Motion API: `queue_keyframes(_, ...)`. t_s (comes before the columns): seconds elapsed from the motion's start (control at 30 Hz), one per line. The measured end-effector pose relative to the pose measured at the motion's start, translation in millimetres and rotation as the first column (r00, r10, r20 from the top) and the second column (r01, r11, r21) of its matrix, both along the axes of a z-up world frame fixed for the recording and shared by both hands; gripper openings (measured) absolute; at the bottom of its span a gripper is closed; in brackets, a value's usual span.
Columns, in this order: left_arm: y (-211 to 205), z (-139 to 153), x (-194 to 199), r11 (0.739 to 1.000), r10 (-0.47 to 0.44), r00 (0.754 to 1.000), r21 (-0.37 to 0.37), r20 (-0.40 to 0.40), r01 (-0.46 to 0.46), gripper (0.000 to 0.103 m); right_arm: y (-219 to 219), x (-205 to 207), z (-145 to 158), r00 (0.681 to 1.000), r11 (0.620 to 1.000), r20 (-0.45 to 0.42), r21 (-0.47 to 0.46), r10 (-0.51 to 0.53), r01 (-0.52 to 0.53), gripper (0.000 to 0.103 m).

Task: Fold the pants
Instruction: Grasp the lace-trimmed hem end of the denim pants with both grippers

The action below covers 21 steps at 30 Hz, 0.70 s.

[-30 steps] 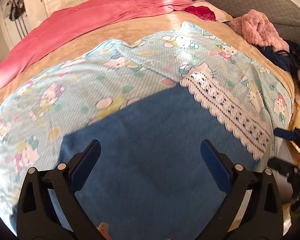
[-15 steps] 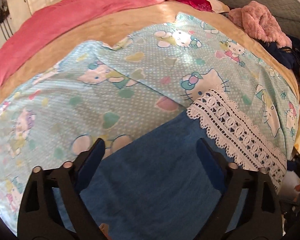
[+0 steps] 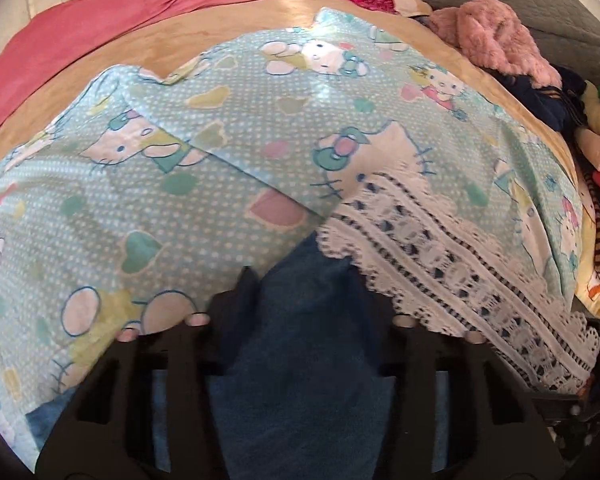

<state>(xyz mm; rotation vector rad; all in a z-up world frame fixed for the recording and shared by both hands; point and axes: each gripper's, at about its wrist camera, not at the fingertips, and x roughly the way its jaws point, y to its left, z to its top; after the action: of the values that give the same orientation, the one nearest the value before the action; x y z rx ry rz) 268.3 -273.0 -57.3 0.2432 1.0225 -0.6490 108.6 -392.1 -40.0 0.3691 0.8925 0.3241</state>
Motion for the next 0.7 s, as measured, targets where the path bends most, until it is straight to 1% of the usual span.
queue_keyframes(0.07, -2.5, -0.4, -4.6, 1.0, -0.003, 1.0, 0.022, 0.019, 0.002, 0.026, 1.2, 2.3, -6.3, 1.0, 1.0, -0.024, 0.001, -0.015, 0.015, 0.037)
queue_keyframes(0.1, -3.0, -0.2, -5.9, 1.0, 0.001, 1.0, 0.025, 0.027, -0.002, 0.026, 3.2, 1.8, -5.7, 1.0, 1.0, -0.017, -0.005, -0.02, 0.02, 0.037)
queue_keyframes(0.17, 0.0, 0.2, -6.8, 1.0, 0.007, 0.999, 0.011, 0.031, -0.007, 0.026, 6.2, 1.1, -2.1, 1.0, 1.0, 0.001, -0.011, -0.015, 0.015, 0.019)
queue_keyframes(0.23, 4.9, 2.3, -7.7, 1.0, 0.011, 0.999, -0.015, 0.03, -0.011, 0.026, 8.7, 1.2, 3.7, 1.0, 1.0, 0.016, 0.007, -0.009, 0.009, 0.017)
queue_keyframes(0.37, 31.9, 15.9, -8.2, 0.992, 0.057, 0.998, -0.112, -0.003, -0.057, 0.026, 20.8, 0.5, 23.1, 0.997, 1.0, 0.072, -0.01, 0.021, -0.02, 0.016)
queue_keyframes(0.47, 64.3, 30.1, -8.3, 0.981, 0.114, 0.993, -0.155, -0.017, -0.115, 0.03, 38.8, 2.5, 39.0, 0.992, 0.997, 0.11, -0.048, 0.061, -0.056, 0.016)
queue_keyframes(0.57, 107.9, 43.0, -8.2, 0.966, 0.183, 0.982, -0.179, -0.037, -0.187, 0.036, 69.7, 1.4, 55.9, 0.979, 0.986, 0.159, -0.122, 0.13, -0.111, 0.016)
queue_keyframes(0.6, 125.6, 46.8, -8.4, 0.958, 0.207, 0.977, -0.193, -0.055, -0.214, 0.039, 83.5, 0.6, 60.9, 0.972, 0.979, 0.173, -0.153, 0.162, -0.136, 0.016)
queue_keyframes(0.63, 137.4, 49.3, -8.2, 0.951, 0.22, 0.973, -0.206, -0.069, -0.23, 0.041, 96.2, -0.4, 64.4, 0.965, 0.971, 0.184, -0.182, 0.189, -0.155, 0.016)
queue_keyframes(0.67, 157.6, 52.9, -10.1, 0.939, 0.242, 0.966, -0.23, -0.092, -0.257, 0.043, 110.0, -1.6, 66.7, 0.956, 0.961, 0.193, -0.213, 0.22, -0.178, 0.016)
queue_keyframes(0.7, 171.8, 54.3, -11.7, 0.929, 0.256, 0.961, -0.246, -0.108, -0.275, 0.048, 126.6, -3.1, 67.9, 0.946, 0.946, 0.196, -0.251, 0.258, -0.206, 0.016)
